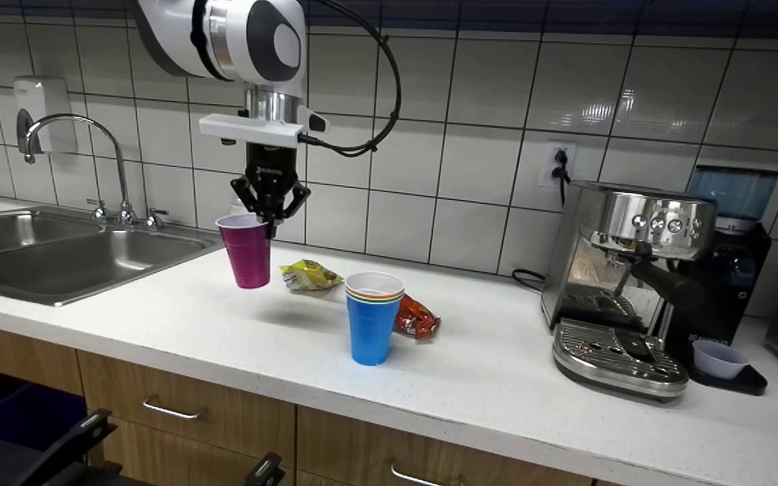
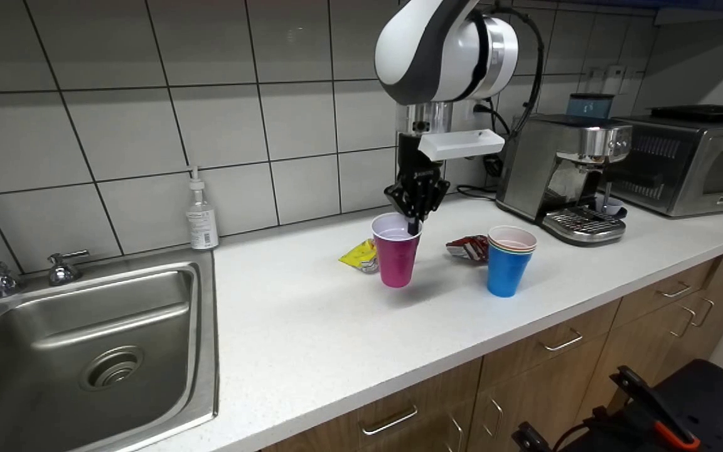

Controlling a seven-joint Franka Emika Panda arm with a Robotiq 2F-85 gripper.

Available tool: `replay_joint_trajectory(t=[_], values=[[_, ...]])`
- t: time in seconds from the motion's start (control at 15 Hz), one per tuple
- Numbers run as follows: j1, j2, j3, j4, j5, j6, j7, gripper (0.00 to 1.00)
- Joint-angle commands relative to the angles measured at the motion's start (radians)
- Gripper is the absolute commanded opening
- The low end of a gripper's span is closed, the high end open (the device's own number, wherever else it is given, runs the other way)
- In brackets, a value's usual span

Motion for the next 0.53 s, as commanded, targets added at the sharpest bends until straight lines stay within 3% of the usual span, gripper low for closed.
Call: replay_joint_trajectory(t=[0.0, 0.47], values=[[-0.025, -0.092, -0.005, -0.045, 0.043, -0.021, -0.072, 0.01], [-0.044, -0.175, -0.05, -0.071, 0.093, -0.038, -0.155, 0.01]])
